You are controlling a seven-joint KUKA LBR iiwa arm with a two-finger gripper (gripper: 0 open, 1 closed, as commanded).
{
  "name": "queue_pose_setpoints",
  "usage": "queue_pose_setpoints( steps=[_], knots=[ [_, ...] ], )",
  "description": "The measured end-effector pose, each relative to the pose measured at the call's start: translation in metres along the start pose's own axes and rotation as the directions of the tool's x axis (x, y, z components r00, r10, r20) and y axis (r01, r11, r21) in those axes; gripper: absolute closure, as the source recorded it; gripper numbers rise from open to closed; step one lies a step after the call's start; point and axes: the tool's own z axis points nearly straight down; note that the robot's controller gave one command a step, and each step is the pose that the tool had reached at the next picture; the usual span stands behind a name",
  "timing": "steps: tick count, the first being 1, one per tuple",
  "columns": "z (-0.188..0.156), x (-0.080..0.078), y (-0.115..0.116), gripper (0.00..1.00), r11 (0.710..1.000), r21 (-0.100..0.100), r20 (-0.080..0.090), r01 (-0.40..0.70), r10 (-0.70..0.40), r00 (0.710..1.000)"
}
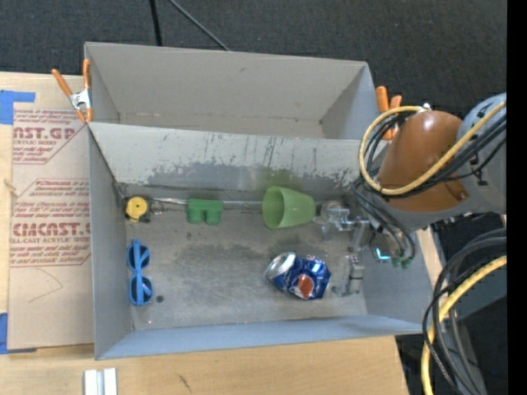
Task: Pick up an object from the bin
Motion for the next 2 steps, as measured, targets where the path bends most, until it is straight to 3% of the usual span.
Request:
queue_pose_setpoints(
  steps=[1,2],
  knots=[
    [0.0734,0.0108,0.0264,0.0,1.0,-0.002,-0.001,0.001,-0.001,1.0],
    [0.0694,0.0084,0.0247,1.0,1.0,0.001,0.006,-0.001,0.001,1.0]
  ],
)
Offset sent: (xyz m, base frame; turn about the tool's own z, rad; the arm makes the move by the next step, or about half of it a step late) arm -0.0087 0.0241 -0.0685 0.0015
